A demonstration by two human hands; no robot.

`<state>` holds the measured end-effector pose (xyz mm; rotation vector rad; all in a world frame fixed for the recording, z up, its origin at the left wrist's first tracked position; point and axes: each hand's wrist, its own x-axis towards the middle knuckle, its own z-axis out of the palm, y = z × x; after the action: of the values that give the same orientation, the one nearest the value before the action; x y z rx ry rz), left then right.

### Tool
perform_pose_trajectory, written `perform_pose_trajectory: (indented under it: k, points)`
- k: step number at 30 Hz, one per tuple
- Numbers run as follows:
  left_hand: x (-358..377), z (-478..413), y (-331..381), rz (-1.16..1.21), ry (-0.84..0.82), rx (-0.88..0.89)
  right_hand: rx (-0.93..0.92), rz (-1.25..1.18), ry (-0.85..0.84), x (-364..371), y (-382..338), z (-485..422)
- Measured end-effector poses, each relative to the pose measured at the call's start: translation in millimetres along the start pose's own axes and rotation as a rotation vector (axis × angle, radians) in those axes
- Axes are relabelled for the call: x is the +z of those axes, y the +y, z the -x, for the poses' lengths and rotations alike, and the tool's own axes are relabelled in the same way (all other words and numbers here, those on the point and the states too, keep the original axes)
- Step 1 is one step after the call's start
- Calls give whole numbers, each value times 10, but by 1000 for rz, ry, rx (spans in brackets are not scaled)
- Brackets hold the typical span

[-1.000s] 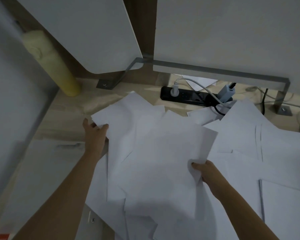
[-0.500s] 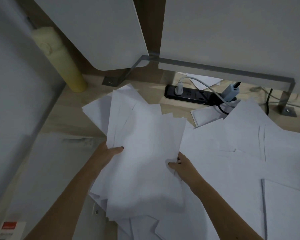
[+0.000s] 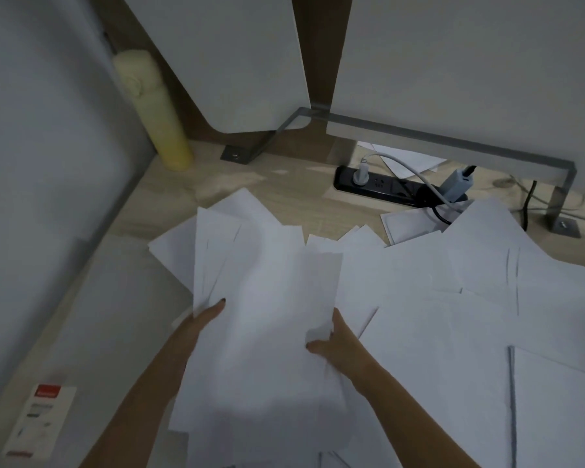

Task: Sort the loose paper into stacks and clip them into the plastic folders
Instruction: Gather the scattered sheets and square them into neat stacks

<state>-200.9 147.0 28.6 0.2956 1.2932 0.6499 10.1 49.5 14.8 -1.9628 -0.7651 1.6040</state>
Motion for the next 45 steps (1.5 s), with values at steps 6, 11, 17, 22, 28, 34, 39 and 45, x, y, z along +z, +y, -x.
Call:
perform_pose_trajectory:
  k: [6, 11, 17, 22, 28, 34, 39, 45]
  points:
    - [-10, -22, -72, -71, -81, 14, 22, 263, 90, -307, 10, 189]
    - [34, -182, 34, -298, 90, 208, -36, 162, 198, -661, -154, 341]
    - [-135, -106, 160, -626, 76, 322, -59, 162, 211, -655, -291, 70]
    - [-234, 13, 148, -613, 40, 252, 7, 352, 254, -235, -261, -301]
    - [-224, 140, -254, -582, 277, 601, 39, 375, 254, 56, -180, -313]
    - [-117, 341, -444, -330, 213, 436, 55, 272, 166, 143, -60, -174]
    - [-157, 235, -523, -391, 313, 470, -16, 105, 174, 116, 6, -35]
    - [-175, 201, -567, -117, 270, 334, -86, -120, 400, -246, 164, 178]
